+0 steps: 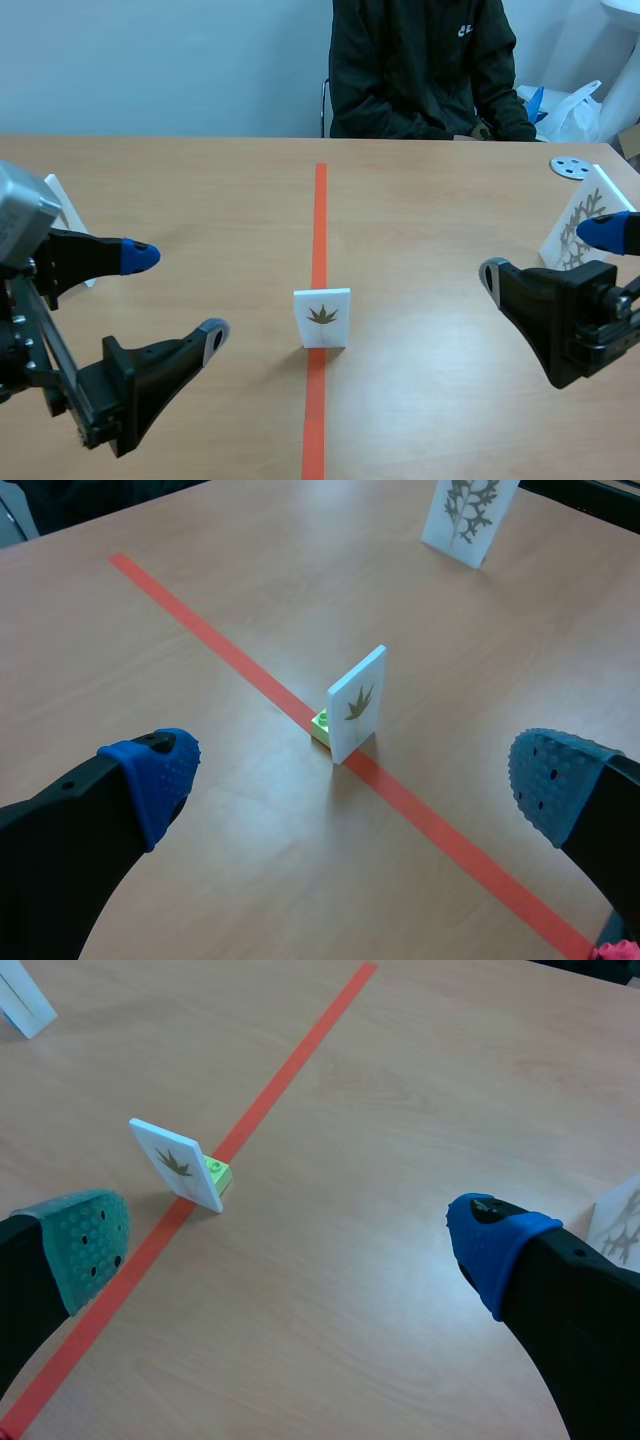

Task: Sort the leaf by its shape. The table is split by an orange tape line. A compound leaf with several leaflets goes to the left side, a simple leaf with one blade goes to the right side. Return to the home posture when a red brick is placed on the table.

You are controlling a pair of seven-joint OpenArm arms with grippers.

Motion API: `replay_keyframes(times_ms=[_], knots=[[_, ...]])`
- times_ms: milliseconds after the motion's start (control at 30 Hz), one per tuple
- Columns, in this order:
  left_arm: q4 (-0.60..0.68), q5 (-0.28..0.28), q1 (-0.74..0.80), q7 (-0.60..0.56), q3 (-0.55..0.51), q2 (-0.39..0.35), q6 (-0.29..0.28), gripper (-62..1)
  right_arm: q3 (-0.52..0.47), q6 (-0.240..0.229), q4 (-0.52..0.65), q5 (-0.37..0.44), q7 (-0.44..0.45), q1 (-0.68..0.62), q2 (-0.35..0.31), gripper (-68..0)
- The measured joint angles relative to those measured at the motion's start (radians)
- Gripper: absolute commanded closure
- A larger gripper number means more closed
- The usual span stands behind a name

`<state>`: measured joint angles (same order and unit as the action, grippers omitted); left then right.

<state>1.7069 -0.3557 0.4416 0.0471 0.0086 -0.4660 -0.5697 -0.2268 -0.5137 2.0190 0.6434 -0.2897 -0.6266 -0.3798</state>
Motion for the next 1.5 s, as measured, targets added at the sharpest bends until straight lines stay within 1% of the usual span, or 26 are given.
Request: replay_keyframes(times_ms=[300, 367, 533, 633, 733, 833, 900, 933, 1067, 1167, 1233, 1300, 1400, 1500], knots=[[-0.242, 0.000, -0.169, -0.080, 0.114, 0.002, 0.000, -62.3, 0.000, 0.000, 0.000, 0.000, 0.000, 0.000, 0.000, -67.9], [-0.298, 0.006, -0.207, -0.092, 0.138, 0.015, 0.001, -62.3, 0.000, 0.000, 0.000, 0.000, 0.000, 0.000, 0.000, -67.9], [-0.445, 0.108, -0.279, -0.177, 0.210, 0.066, 0.001, -62.3, 0.000, 0.000, 0.000, 0.000, 0.000, 0.000, 0.000, -67.9], [-0.505, 0.179, -0.316, -0.237, 0.250, 0.084, 0.002, -62.3, 0.000, 0.000, 0.000, 0.000, 0.000, 0.000, 0.000, -67.9], [-0.549, 0.227, -0.362, -0.280, 0.295, 0.094, 0.029, -62.3, 0.000, 0.000, 0.000, 0.000, 0.000, 0.000, 0.000, -67.9], [-0.594, 0.280, -0.420, -0.298, 0.346, 0.103, 0.073, -62.3, 0.000, 0.000, 0.000, 0.000, 0.000, 0.000, 0.000, -67.9], [-0.632, 0.295, -0.457, -0.319, 0.378, 0.112, 0.099, -62.3, 0.000, 0.000, 0.000, 0.000, 0.000, 0.000, 0.000, -67.9], [-0.652, 0.317, -0.475, -0.330, 0.393, 0.117, 0.106, -62.3, 0.000, 0.000, 0.000, 0.000, 0.000, 0.000, 0.000, -67.9], [-0.732, 0.361, -0.536, -0.367, 0.469, 0.129, 0.133, -62.3, 0.000, 0.000, 0.000, 0.000, 0.000, 0.000, 0.000, -67.9], [-0.779, 0.376, -0.568, -0.407, 0.526, 0.143, 0.151, -62.3, 0.000, 0.000, 0.000, 0.000, 0.000, 0.000, 0.000, -67.9], [-0.803, 0.390, -0.588, -0.411, 0.552, 0.157, 0.166, -62.3, 0.000, 0.000, 0.000, 0.000, 0.000, 0.000, 0.000, -67.9], [-0.826, 0.390, -0.608, -0.412, 0.575, 0.173, 0.195, -62.3, 0.000, 0.000, 0.000, 0.000, 0.000, 0.000, 0.000, -67.9], [-0.859, 0.389, -0.641, -0.445, 0.607, 0.188, 0.211, -62.3, 0.000, 0.000, 0.000, 0.000, 0.000, 0.000, 0.000, -67.9], [-0.890, 0.389, -0.673, -0.445, 0.629, 0.205, 0.222, -62.3, 0.000, 0.000, 0.000, 0.000, 0.000, 0.000, 0.000, -67.9]])
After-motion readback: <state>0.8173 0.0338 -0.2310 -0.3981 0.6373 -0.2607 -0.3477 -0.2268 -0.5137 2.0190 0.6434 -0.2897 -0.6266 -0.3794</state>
